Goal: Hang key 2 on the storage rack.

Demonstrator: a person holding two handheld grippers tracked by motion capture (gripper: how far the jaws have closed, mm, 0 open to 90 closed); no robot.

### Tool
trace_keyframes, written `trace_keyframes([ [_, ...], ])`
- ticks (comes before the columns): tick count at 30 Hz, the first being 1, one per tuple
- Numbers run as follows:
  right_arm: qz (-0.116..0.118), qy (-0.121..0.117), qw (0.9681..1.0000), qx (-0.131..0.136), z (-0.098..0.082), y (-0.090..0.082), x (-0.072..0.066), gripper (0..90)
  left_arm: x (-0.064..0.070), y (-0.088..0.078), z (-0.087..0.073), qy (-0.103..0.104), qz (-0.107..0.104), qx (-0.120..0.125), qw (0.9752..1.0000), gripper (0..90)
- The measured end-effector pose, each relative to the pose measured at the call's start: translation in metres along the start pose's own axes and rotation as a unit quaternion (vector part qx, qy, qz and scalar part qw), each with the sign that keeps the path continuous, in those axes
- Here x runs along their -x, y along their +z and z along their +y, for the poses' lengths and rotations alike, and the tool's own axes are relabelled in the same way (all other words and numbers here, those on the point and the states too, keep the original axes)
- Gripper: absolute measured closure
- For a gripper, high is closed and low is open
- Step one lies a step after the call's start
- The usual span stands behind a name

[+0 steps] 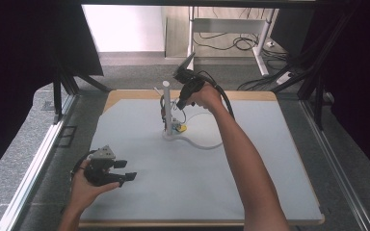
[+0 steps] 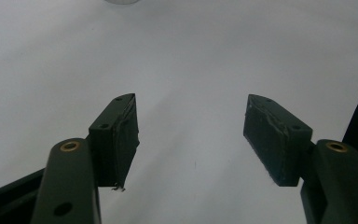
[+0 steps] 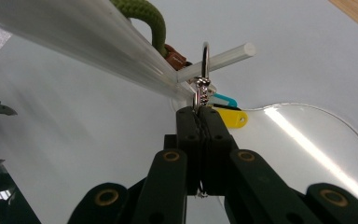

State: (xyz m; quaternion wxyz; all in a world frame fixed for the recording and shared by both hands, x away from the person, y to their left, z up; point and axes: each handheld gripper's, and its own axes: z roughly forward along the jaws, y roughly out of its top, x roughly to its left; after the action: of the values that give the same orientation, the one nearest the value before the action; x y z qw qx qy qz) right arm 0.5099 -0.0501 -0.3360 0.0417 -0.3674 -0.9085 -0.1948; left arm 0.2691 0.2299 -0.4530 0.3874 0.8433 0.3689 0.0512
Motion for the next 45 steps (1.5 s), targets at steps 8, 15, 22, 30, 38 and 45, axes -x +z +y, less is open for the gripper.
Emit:
trace_keyframes([
  [8, 0.016, -0.003, 0.9998, 0.004, -0.005, 0.004, -0.002, 82.9, -0.001, 0.000, 0.000, 0.007, 0.002, -0.004, 1.0000, 35.8],
  [15, 0.008, -0.003, 0.9997, 0.022, -0.020, -0.013, -0.006, 74.1, 0.002, 0.005, 0.000, 0.012, 0.004, -0.013, 0.9998, 35.8],
  [22, 0.003, -0.008, 0.9983, 0.057, -0.044, -0.031, -0.003, 60.4, 0.001, 0.005, 0.001, 0.010, 0.005, -0.013, 0.9998, 35.8],
  [30, 0.012, -0.010, 0.9947, 0.102, -0.081, -0.041, 0.002, 51.6, 0.004, 0.008, 0.001, 0.008, 0.006, -0.018, 0.9998, 35.7],
  [38, 0.034, -0.026, 0.9891, 0.141, -0.132, -0.045, 0.005, 49.3, 0.000, 0.007, 0.003, 0.000, 0.007, -0.016, 0.9998, 35.8],
  [45, 0.038, -0.033, 0.9823, 0.180, -0.189, -0.045, 0.006, 49.2, -0.001, 0.007, 0.006, 0.010, 0.008, -0.019, 0.9997, 35.7],
])
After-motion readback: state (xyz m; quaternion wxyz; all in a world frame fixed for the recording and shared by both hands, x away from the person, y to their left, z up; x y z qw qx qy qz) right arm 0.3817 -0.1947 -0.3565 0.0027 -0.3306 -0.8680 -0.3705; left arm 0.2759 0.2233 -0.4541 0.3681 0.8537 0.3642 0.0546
